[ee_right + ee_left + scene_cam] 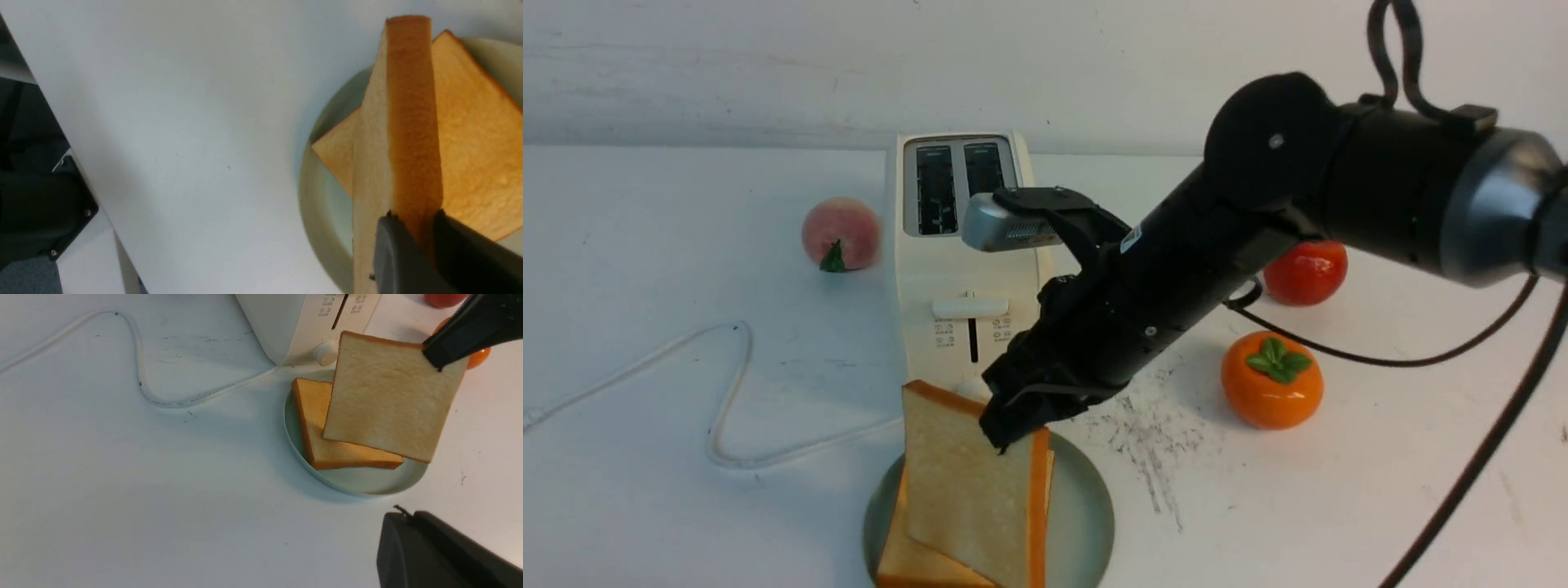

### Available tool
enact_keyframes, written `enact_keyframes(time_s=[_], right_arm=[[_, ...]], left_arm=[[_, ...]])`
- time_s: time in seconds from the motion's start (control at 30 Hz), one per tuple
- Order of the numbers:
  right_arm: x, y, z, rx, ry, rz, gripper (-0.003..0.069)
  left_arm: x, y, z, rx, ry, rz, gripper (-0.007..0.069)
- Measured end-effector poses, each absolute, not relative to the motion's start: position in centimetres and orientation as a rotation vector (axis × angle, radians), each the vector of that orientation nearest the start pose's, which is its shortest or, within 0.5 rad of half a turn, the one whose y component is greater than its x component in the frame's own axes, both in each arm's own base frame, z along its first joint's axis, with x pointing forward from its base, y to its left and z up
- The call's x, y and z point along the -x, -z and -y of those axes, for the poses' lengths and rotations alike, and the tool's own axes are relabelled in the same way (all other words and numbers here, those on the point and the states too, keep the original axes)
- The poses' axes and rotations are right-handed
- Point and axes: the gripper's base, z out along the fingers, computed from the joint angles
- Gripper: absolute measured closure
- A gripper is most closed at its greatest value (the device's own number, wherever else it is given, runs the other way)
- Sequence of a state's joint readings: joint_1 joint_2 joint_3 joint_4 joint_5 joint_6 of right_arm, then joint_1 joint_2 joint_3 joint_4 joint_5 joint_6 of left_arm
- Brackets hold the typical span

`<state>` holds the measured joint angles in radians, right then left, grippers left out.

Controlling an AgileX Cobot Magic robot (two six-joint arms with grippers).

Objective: Take toasted bread from bread machine on white table place on plate.
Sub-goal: 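Place the held slice of bread on top of the slice on the plate with the right gripper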

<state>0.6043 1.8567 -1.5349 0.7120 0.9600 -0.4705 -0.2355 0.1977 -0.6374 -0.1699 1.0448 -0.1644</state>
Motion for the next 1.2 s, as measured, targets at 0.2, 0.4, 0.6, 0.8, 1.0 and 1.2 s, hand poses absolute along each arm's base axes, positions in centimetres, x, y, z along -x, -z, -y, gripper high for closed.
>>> enact_keyframes(time_s=[0.2, 0.4, 0.6, 0.8, 1.0, 1.2], right_arm=[[-30.9, -27.3, -27.3, 0.969, -0.968, -2.466, 0.0571], [-30.4, -28.8, -27.4, 0.971, -1.037, -2.395, 0.0571], [-29.3, -31.7, -27.3, 0.994, -1.135, -2.263, 0.0571], [-29.5, -30.4, -27.5, 0.993, -1.143, -2.299, 0.0571], [-30.8, -26.2, -28.2, 0.999, -1.111, -2.408, 0.0571], [-31.3, -25.2, -28.4, 0.984, -1.095, -2.427, 0.0571]], left_arm=[[-1.0, -31.5, 1.6, -0.079, 0.444, -2.137, 0.0638], [-0.9, -31.4, 1.6, -0.081, 0.442, -2.151, 0.0638], [-0.9, -31.4, 1.6, -0.082, 0.442, -2.154, 0.0638], [-0.9, -31.3, 1.6, -0.083, 0.440, -2.155, 0.0638], [-0.9, -31.3, 1.6, -0.083, 0.438, -2.155, 0.0638], [-0.9, -31.3, 1.6, -0.083, 0.437, -2.156, 0.0638]])
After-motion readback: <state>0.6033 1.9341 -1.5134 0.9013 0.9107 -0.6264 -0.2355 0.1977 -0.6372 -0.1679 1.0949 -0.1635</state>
